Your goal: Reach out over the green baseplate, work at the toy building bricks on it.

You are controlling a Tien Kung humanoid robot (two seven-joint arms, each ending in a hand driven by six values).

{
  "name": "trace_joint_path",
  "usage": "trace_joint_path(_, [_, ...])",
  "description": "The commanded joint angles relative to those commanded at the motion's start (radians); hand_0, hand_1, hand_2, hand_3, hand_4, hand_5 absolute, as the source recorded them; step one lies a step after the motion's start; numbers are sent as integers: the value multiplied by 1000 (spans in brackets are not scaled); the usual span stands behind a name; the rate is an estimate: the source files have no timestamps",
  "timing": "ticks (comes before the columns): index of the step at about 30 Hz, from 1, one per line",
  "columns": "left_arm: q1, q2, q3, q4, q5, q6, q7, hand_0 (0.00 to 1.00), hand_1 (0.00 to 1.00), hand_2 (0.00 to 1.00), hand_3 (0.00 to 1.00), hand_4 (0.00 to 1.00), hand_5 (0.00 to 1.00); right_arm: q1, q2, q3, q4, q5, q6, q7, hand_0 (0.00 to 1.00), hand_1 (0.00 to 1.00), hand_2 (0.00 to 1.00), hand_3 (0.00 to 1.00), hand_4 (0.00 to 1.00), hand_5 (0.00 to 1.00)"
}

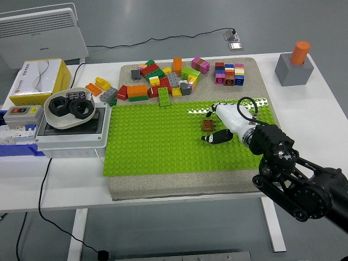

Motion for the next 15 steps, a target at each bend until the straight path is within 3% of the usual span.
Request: trace_joint_path(15, [-2,2,2,0,0,-1,-1,771,702,625,492,505,491,16,25,-29,-73,13,-10,10,866,912,914,670,998,725])
